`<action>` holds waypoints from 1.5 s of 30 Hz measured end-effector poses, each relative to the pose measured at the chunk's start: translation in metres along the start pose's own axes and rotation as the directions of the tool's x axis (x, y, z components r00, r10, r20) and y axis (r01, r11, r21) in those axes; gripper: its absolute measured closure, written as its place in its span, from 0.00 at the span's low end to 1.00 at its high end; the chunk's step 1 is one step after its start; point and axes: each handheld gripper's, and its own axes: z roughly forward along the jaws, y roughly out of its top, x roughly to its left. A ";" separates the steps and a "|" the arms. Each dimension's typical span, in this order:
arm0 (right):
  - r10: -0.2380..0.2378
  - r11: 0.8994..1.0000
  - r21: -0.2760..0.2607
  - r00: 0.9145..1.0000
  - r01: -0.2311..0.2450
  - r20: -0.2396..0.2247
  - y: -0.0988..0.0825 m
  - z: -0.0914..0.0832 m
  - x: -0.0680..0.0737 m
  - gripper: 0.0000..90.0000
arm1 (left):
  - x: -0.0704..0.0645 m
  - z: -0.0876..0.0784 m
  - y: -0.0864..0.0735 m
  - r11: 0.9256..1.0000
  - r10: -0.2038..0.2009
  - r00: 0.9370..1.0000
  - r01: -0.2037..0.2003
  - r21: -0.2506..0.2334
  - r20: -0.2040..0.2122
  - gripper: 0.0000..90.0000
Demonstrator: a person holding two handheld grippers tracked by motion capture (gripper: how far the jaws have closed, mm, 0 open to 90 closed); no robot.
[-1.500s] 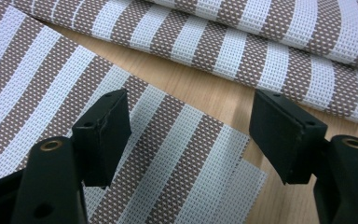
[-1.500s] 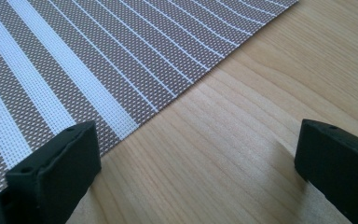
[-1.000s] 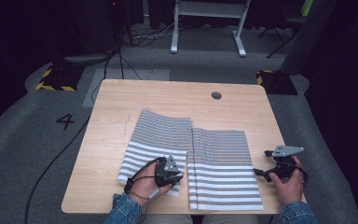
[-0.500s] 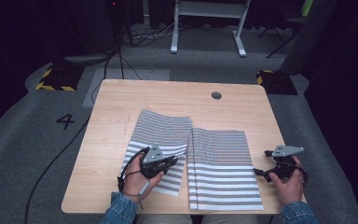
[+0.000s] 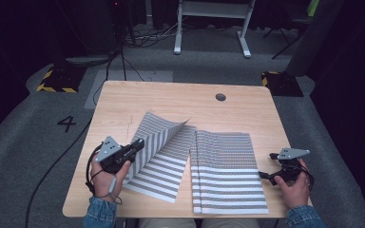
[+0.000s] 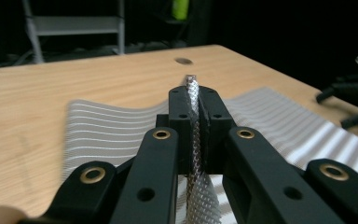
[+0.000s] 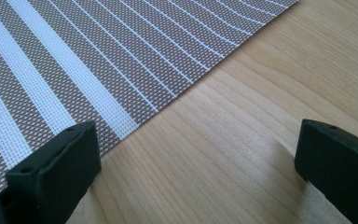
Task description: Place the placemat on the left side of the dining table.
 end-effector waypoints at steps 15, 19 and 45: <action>0.000 1.000 0.000 1.000 0.000 0.000 0.000 0.000 0.000 0.00 | 0.047 -0.067 -0.012 0.983 -0.126 0.955 0.083 -0.166 -0.270 0.94; 0.000 1.000 0.000 1.000 0.000 0.000 0.000 0.000 0.000 0.00 | 0.054 -0.083 -0.017 0.982 -0.140 0.921 0.081 -0.171 -0.364 0.92; 0.001 1.000 0.000 1.000 -0.001 0.000 0.000 0.000 0.000 0.00 | -0.007 0.004 -0.031 0.935 -0.013 0.977 0.088 0.344 -0.213 0.35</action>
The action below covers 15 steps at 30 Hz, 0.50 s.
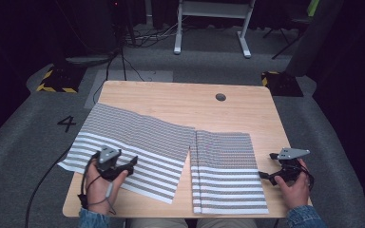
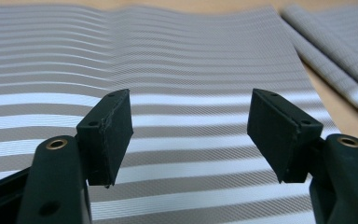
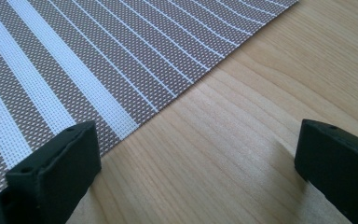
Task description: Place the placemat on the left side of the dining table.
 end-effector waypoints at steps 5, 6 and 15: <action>-0.001 1.000 -0.001 1.000 0.001 0.001 0.000 0.000 0.000 0.00 | -0.027 0.018 -0.009 0.990 0.065 0.994 -0.074 0.118 0.084 0.33; 0.000 1.000 0.000 1.000 0.000 0.000 0.000 0.000 0.000 0.00 | -0.030 0.019 -0.011 0.987 0.073 0.994 -0.084 0.137 0.086 0.32; 0.000 1.000 0.000 1.000 0.000 0.000 0.000 0.000 0.000 0.00 | -0.039 0.032 -0.025 0.949 0.130 0.991 -0.127 0.287 0.010 0.26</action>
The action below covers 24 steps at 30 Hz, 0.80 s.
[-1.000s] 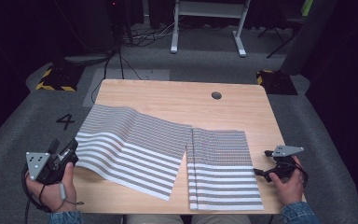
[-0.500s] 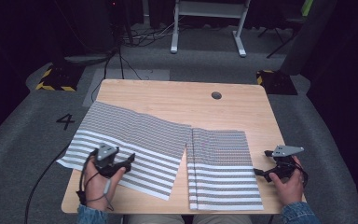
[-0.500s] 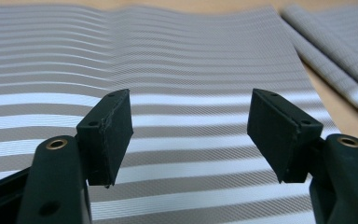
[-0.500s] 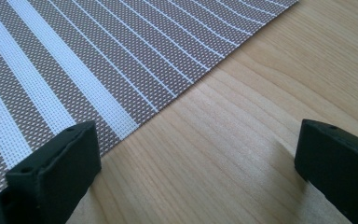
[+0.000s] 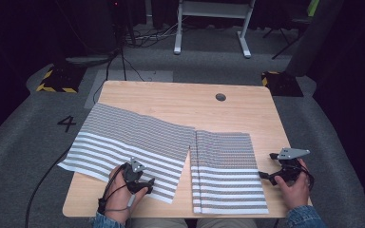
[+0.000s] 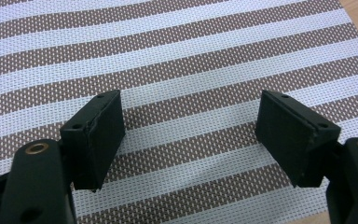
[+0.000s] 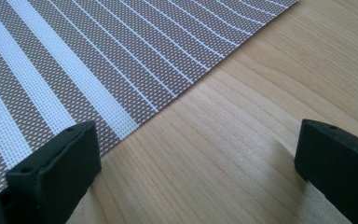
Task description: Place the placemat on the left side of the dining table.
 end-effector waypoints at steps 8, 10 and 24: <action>0.000 1.000 0.000 1.000 0.000 0.000 0.000 0.000 0.000 0.00 | -0.002 0.001 -0.004 0.999 -0.023 1.000 0.022 -0.038 -0.018 0.25; 0.000 1.000 0.000 1.000 0.000 0.000 0.000 0.000 0.000 0.00 | -0.002 0.002 -0.006 0.998 -0.027 0.999 0.026 -0.051 -0.017 0.25; 0.000 1.000 0.000 1.000 0.000 0.000 0.000 0.000 0.000 0.00 | -0.002 0.005 -0.005 0.994 -0.047 0.998 0.043 -0.104 -0.040 0.37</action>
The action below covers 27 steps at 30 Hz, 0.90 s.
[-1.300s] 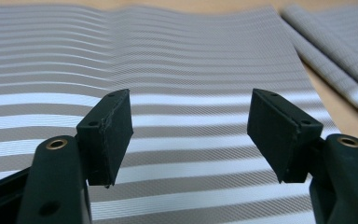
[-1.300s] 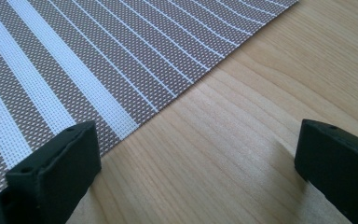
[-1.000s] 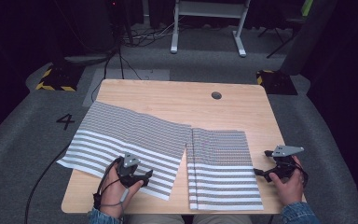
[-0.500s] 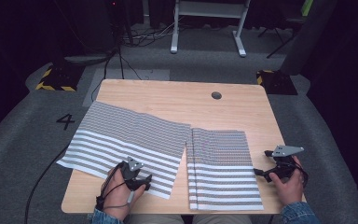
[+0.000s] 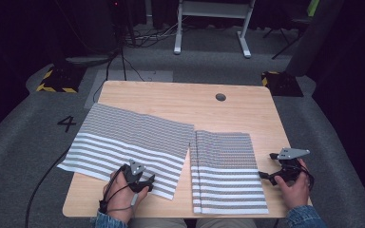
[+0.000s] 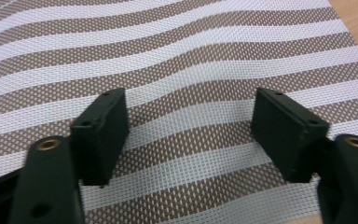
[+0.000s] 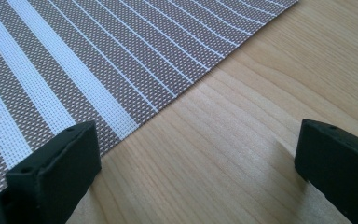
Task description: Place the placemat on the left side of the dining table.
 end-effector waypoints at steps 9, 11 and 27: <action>-0.001 1.000 -0.001 1.000 0.001 0.001 0.000 0.000 0.000 0.00 | 0.019 0.002 0.005 0.999 0.013 1.000 -0.012 -0.045 0.022 0.92; 0.000 1.000 -0.001 1.000 0.000 0.001 0.000 0.000 0.000 0.00 | 0.020 0.000 0.008 0.996 0.009 0.999 -0.006 -0.085 0.037 0.94; -0.001 1.000 0.000 1.000 0.001 0.003 0.000 0.000 0.000 0.00 | -0.001 -0.066 0.016 0.920 0.265 0.917 -0.148 -0.362 0.299 0.96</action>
